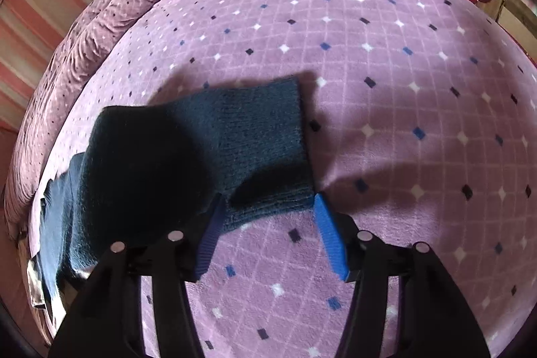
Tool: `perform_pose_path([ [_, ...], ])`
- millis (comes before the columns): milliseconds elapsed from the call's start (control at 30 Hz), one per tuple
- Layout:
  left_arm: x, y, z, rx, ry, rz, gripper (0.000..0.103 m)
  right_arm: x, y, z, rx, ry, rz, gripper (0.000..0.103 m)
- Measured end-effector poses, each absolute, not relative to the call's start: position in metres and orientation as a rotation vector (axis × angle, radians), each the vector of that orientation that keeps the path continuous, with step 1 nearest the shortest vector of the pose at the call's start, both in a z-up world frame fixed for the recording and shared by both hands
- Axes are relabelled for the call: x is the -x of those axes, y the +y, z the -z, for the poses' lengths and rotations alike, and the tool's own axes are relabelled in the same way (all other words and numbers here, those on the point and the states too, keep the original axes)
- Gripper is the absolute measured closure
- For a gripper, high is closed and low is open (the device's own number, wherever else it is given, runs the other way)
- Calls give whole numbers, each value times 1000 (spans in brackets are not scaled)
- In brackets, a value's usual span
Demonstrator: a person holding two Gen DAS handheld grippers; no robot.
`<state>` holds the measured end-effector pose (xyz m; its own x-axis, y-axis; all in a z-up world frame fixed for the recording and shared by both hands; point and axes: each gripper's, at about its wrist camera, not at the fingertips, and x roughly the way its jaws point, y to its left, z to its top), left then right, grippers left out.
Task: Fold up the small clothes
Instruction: 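Move the right gripper to the sweater's sleeve cuff and close on it, then lift the held sleeve with the right gripper and fold it across the sweater body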
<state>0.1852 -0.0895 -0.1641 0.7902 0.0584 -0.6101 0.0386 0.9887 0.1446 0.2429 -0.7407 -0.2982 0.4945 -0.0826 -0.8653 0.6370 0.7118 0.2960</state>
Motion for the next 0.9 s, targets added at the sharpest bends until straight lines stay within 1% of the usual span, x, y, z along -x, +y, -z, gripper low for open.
perform_pose_path([
  [167,-183,-92,165,-165,654,-9,3,-247,-740,301,-634,967,512,48],
  [267,-181,-92,167,-165,658,-3,3,-254,-742,305,-659,947,508,33],
  [300,-181,-92,167,-166,658,-4,3,-260,-739,306,-638,955,505,33],
  [333,-180,-91,168,-167,659,-6,3,-264,-736,306,-607,967,507,35],
  [367,-180,-91,169,-166,660,-6,3,-267,-733,306,-583,974,509,52],
  [400,-180,-90,170,-166,665,-7,3,-268,-732,303,-579,965,494,87],
  [433,-180,-89,172,-163,672,-7,3,-268,-731,302,-597,955,469,89],
  [567,-178,-89,173,-167,678,-6,3,-274,-720,296,-517,971,470,89],
  [733,-175,-89,168,-168,666,-1,3,-262,-720,281,-504,924,486,89],
  [900,-170,-84,162,-150,655,7,3,-245,-726,250,-467,859,543,90],
])
